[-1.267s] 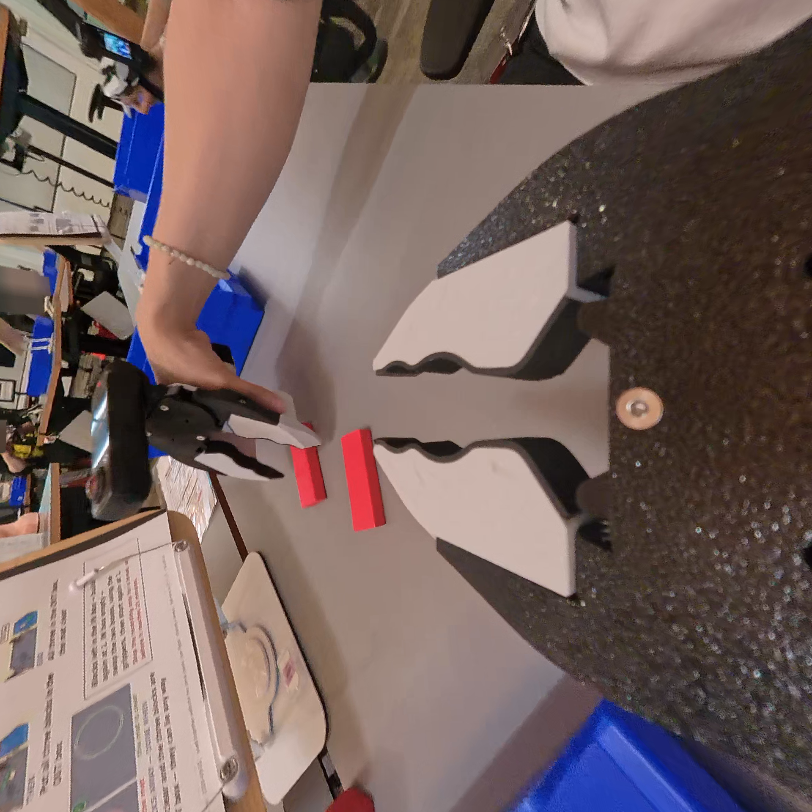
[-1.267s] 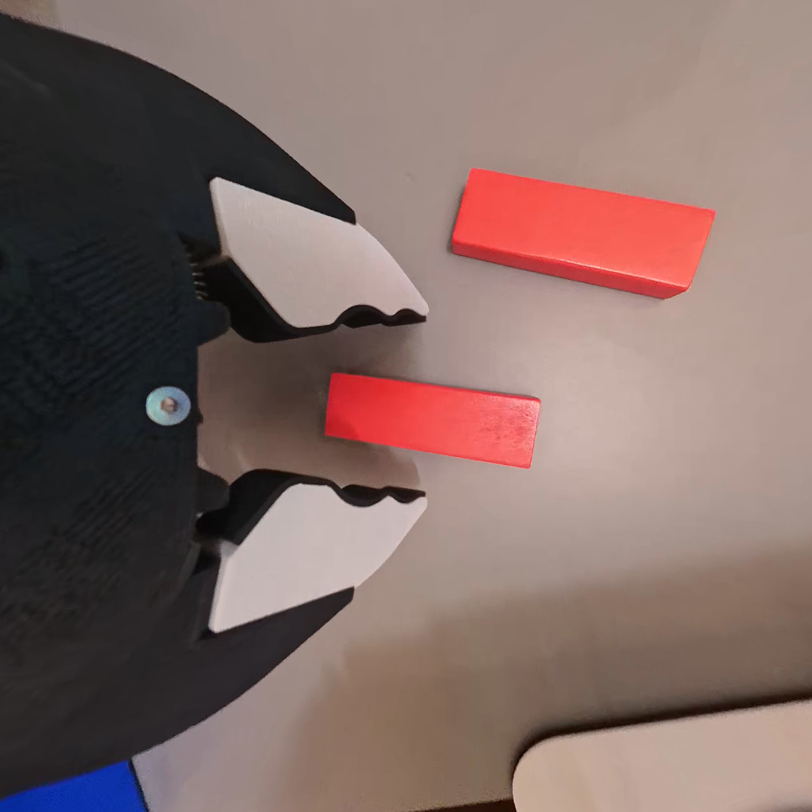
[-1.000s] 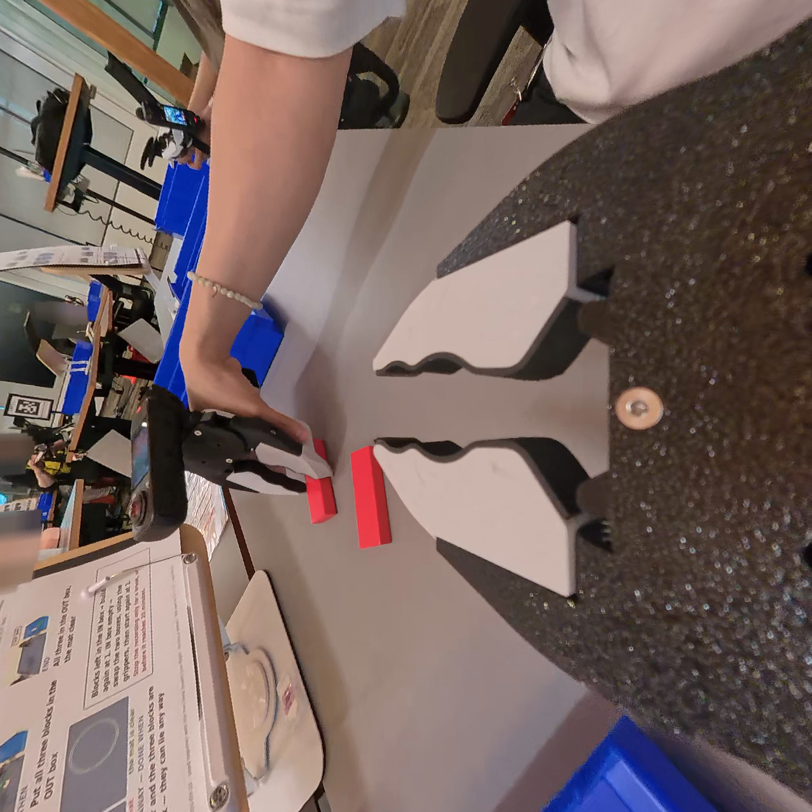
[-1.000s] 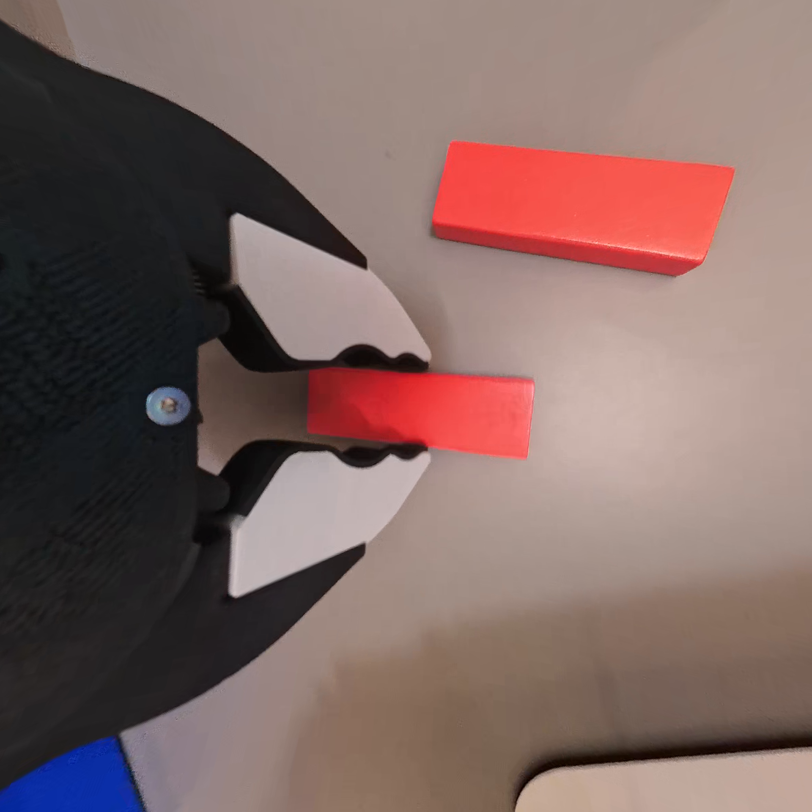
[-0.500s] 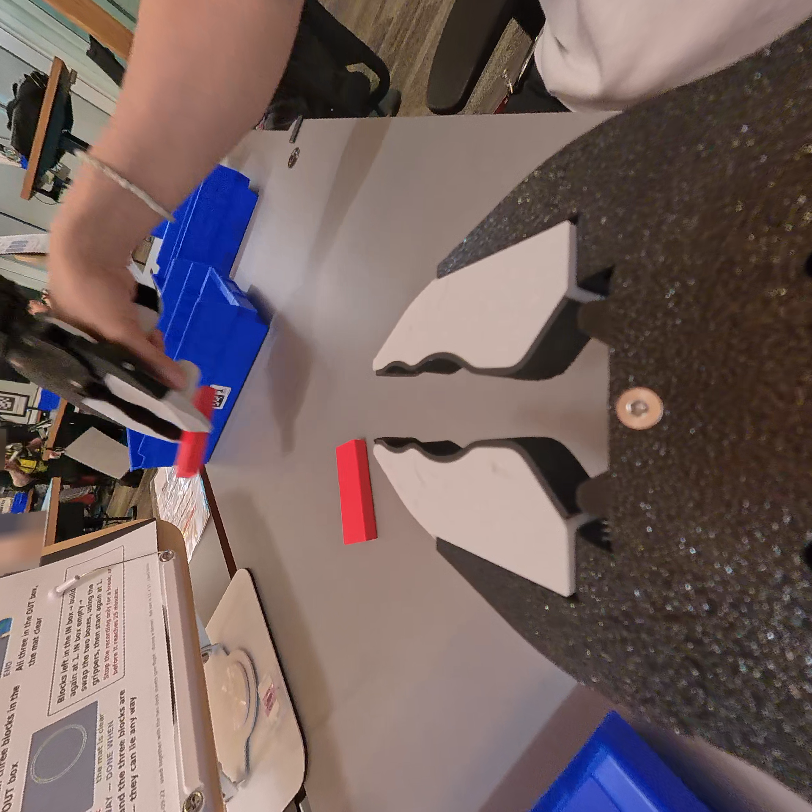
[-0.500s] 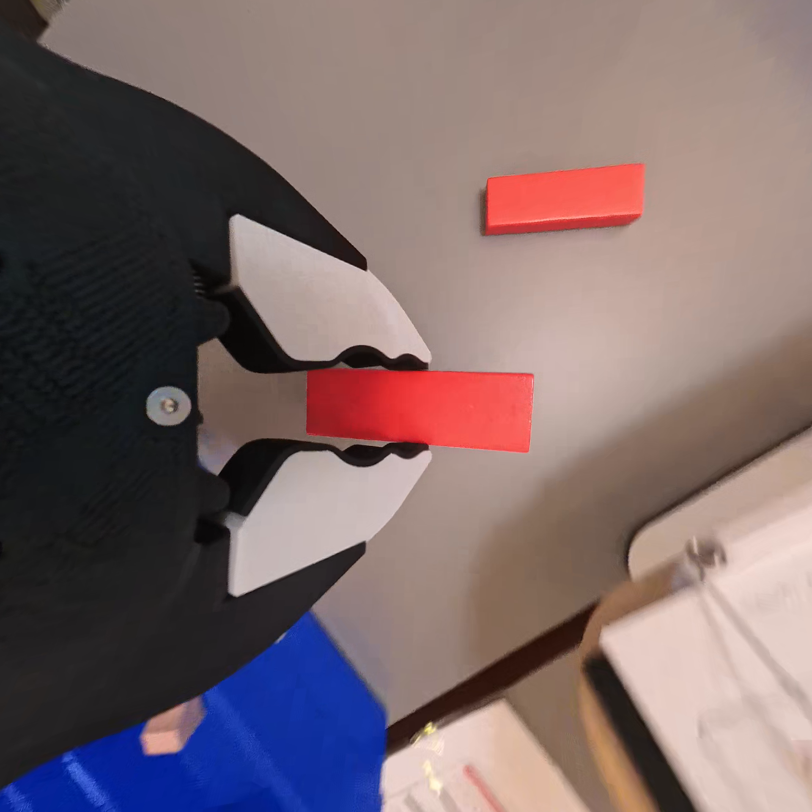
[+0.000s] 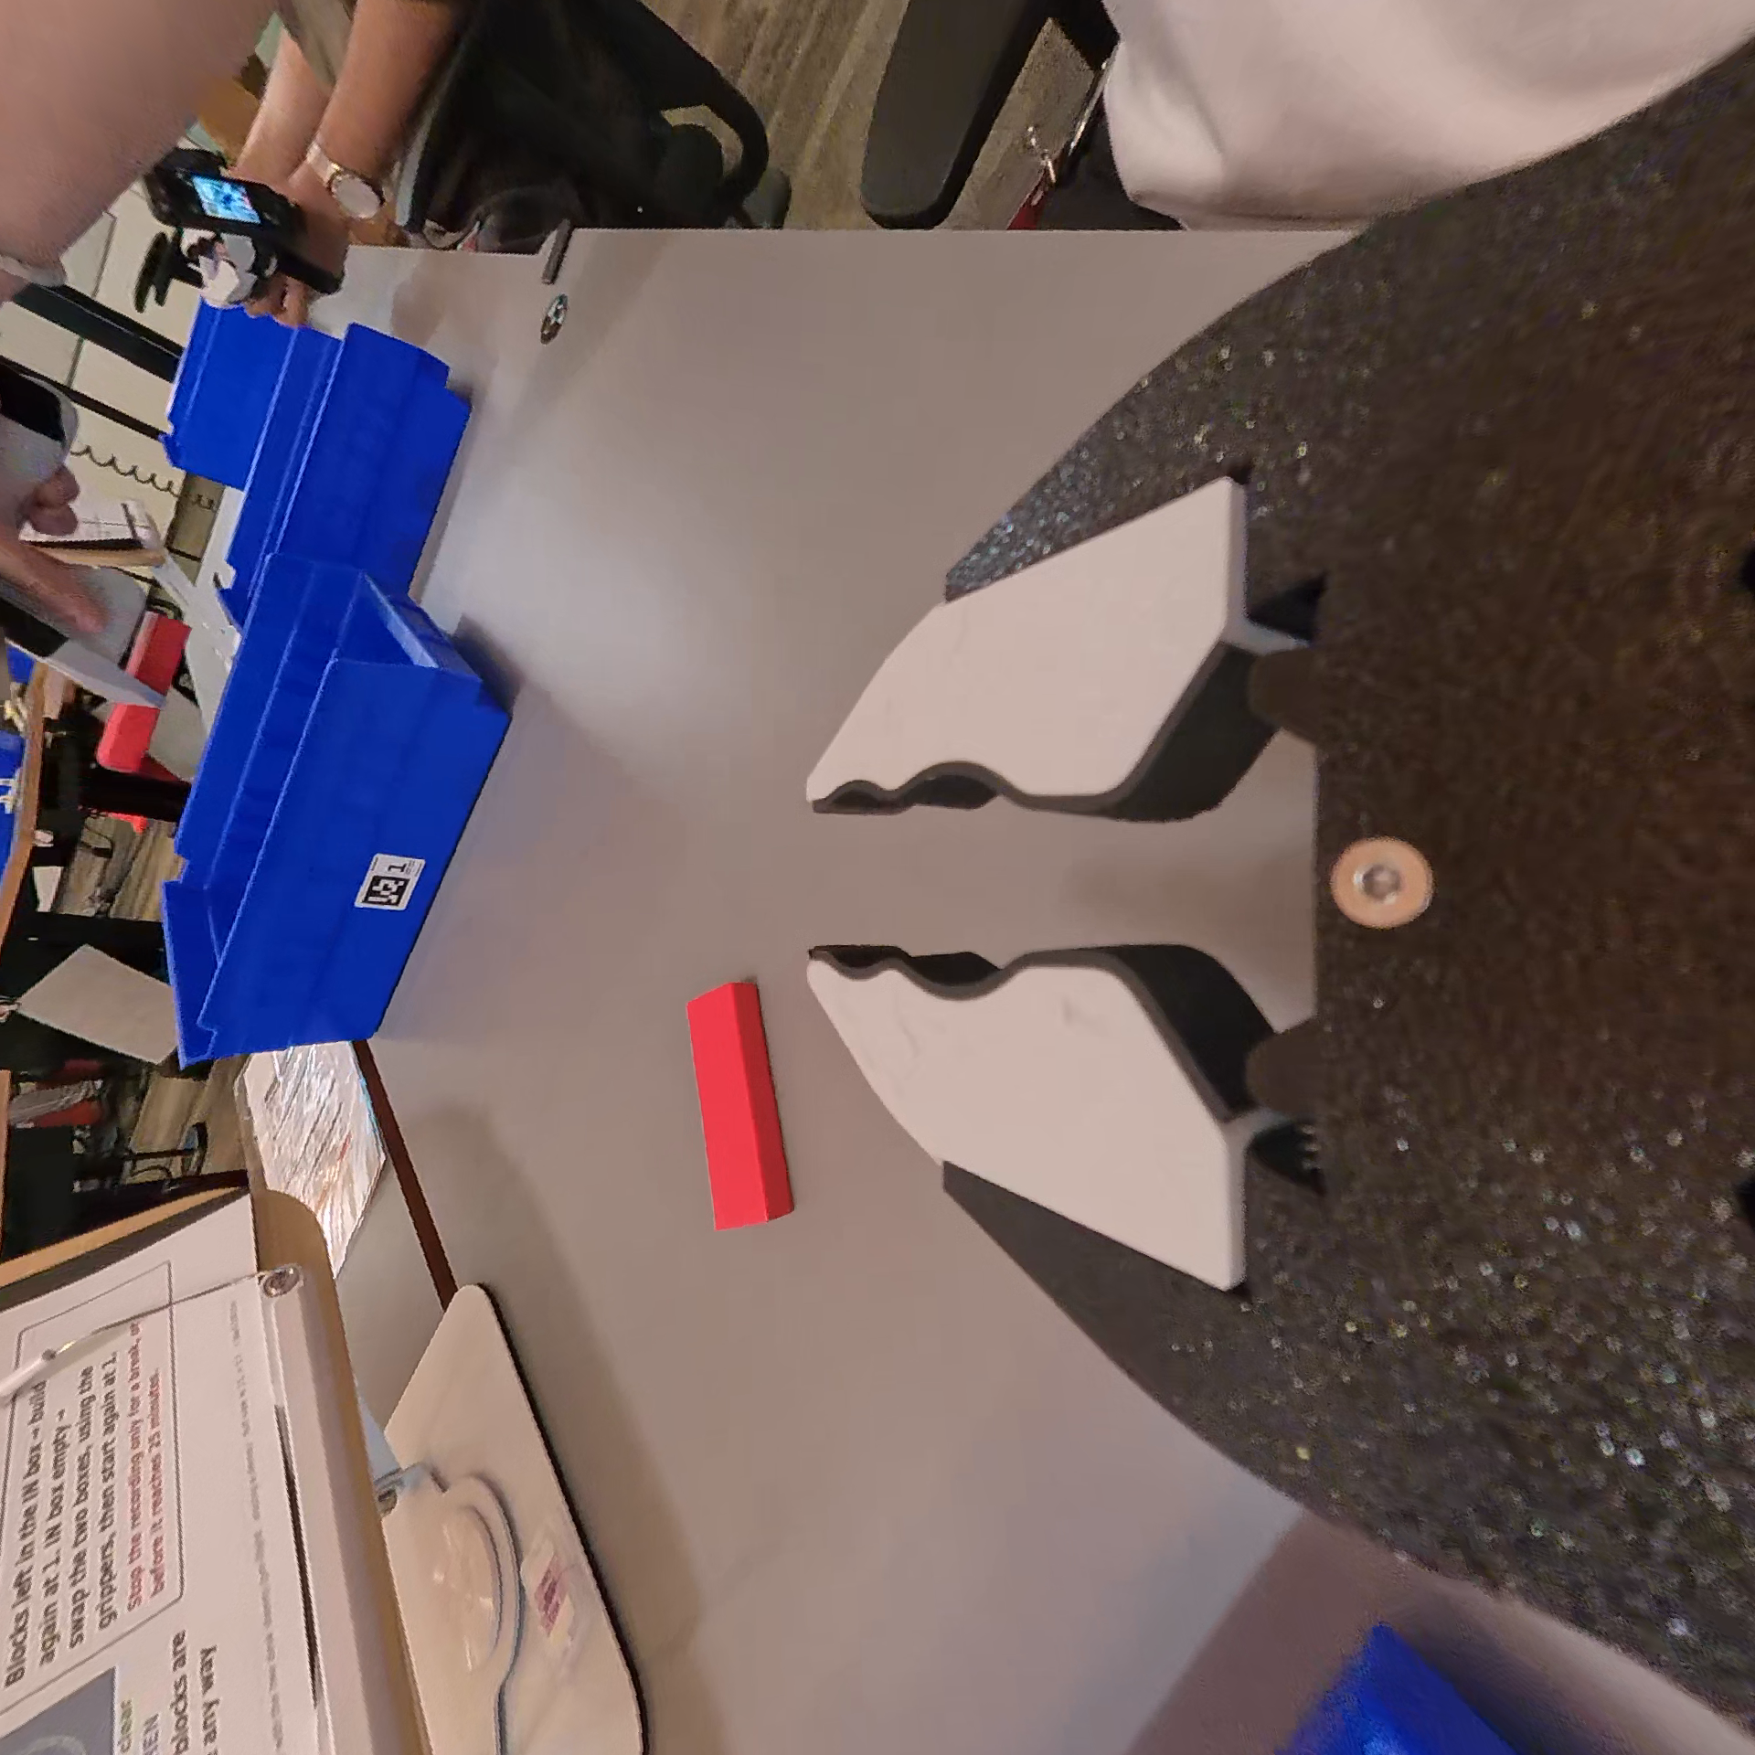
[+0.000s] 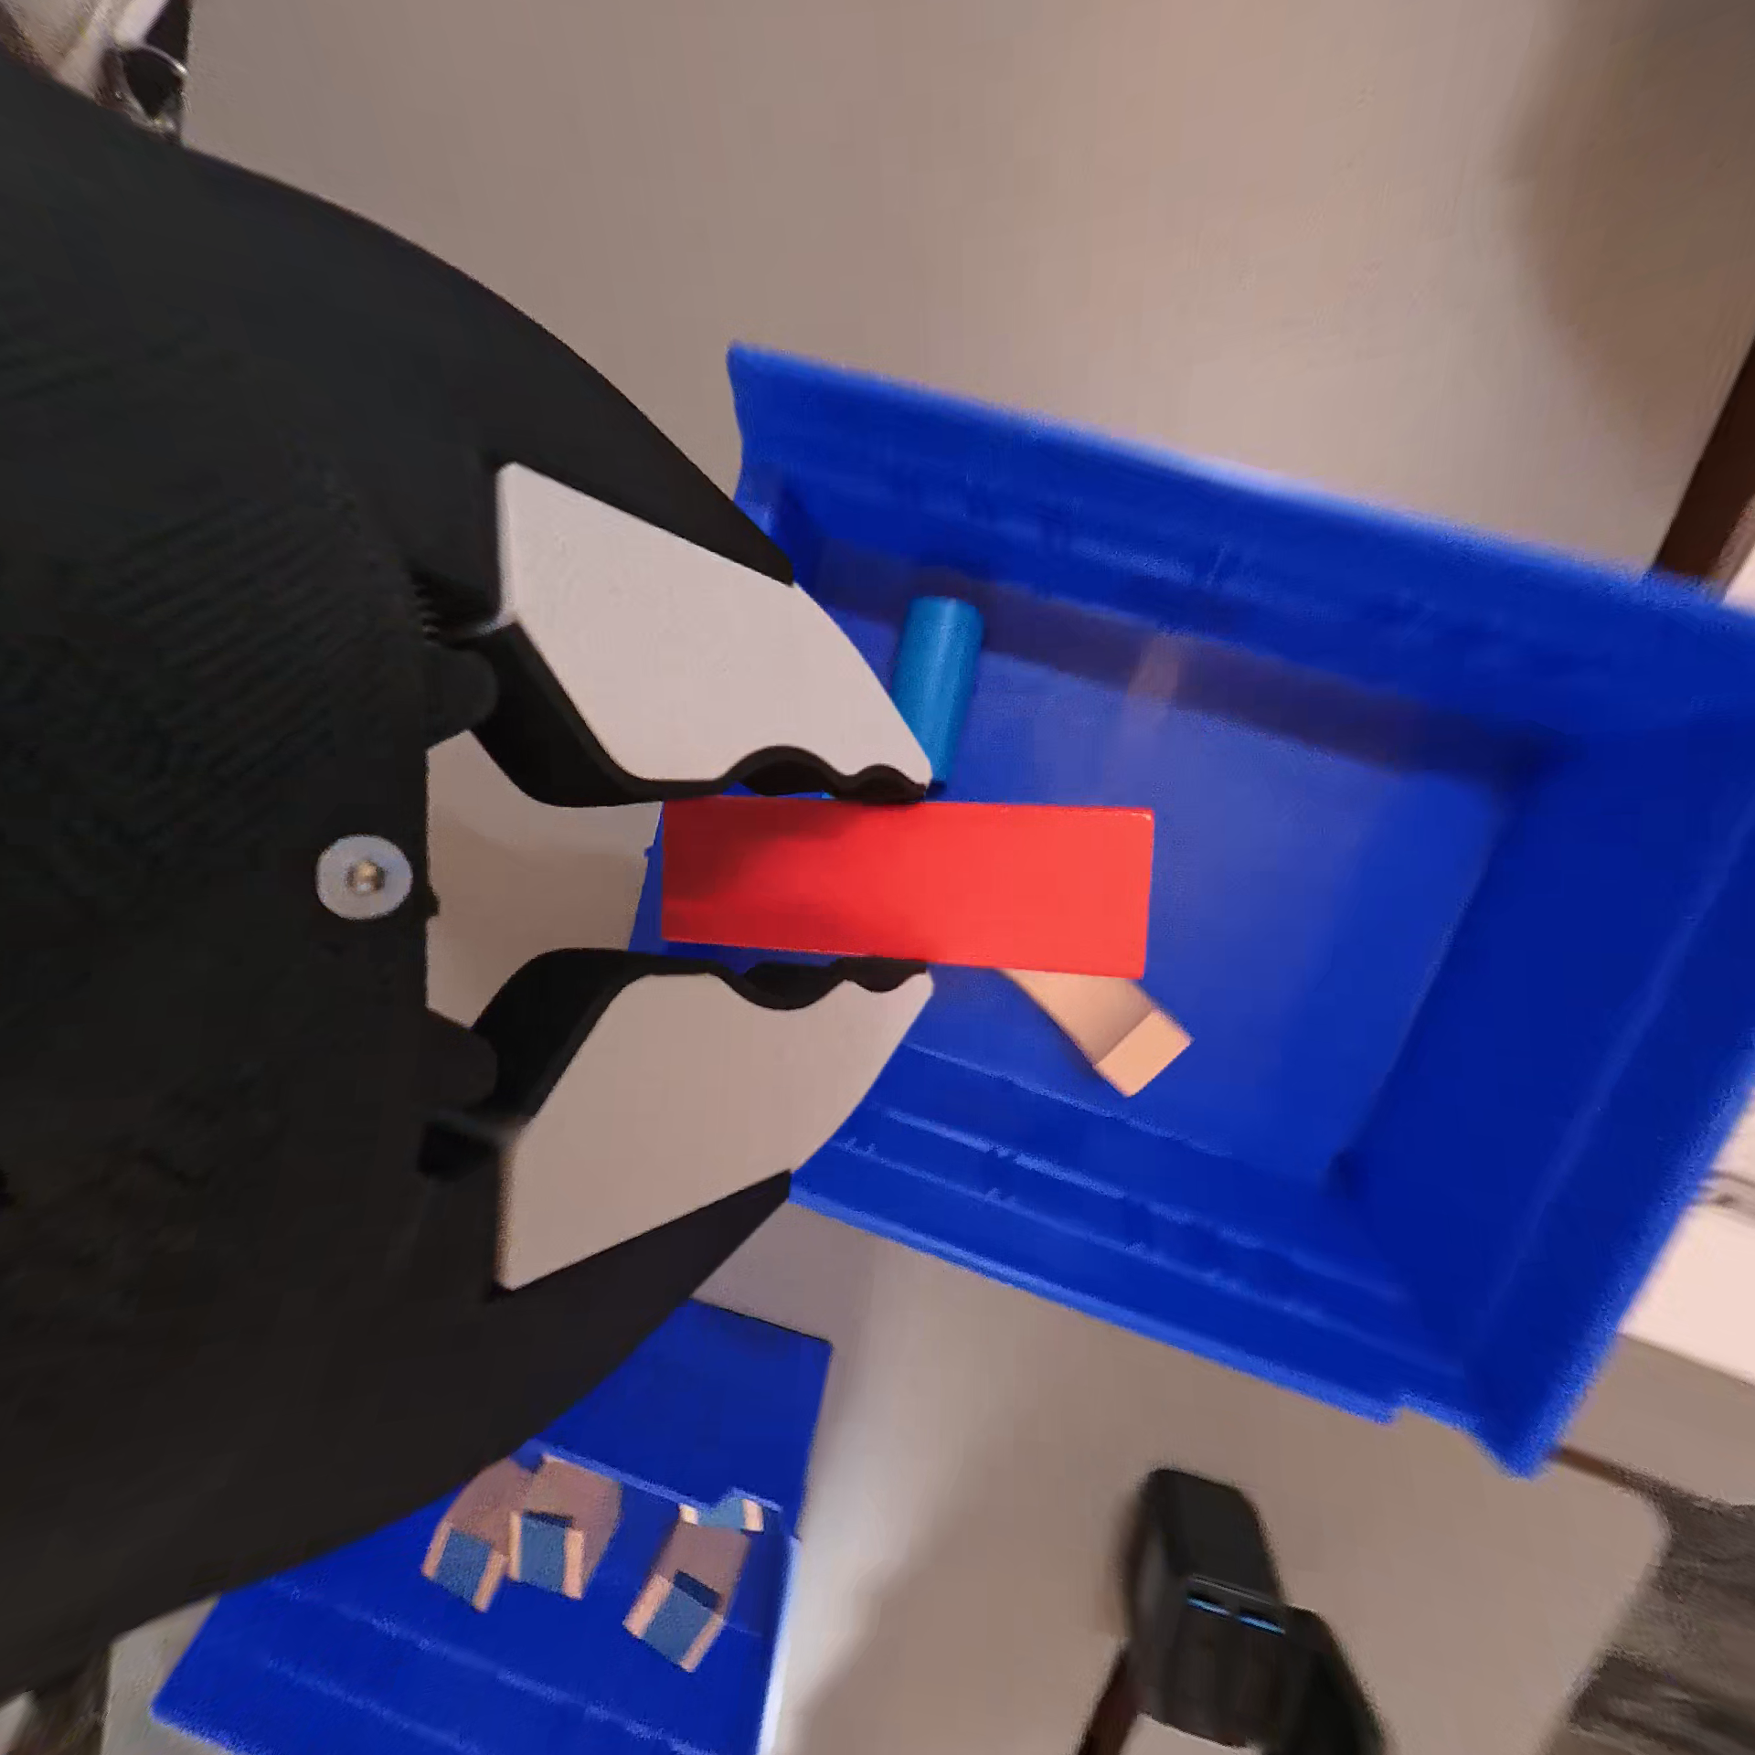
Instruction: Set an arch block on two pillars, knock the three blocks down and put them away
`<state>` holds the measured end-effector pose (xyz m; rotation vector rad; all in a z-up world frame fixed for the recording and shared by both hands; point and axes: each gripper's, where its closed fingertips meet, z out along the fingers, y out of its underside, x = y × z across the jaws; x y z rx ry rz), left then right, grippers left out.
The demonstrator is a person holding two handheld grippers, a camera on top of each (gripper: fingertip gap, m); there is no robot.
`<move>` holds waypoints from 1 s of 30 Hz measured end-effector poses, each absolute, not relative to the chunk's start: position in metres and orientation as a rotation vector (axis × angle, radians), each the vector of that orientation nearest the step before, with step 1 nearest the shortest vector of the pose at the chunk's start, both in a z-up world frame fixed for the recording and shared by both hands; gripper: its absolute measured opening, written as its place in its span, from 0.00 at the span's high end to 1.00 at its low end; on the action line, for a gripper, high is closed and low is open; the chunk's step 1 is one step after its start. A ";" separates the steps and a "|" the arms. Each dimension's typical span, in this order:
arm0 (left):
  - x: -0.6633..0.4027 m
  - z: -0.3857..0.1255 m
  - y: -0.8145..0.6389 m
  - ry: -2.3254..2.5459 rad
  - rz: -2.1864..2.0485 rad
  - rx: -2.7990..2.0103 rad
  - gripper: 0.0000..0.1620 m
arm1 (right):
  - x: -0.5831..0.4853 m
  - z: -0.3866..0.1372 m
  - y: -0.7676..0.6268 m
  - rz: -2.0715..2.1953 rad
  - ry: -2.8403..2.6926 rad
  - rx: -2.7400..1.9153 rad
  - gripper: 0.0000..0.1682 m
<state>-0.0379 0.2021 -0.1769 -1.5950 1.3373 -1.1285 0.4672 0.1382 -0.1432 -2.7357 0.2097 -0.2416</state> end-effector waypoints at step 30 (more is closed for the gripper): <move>-0.031 -0.189 0.192 1.382 -1.128 -1.630 0.84 | 0.490 -0.217 0.117 -0.390 0.260 -2.806 0.57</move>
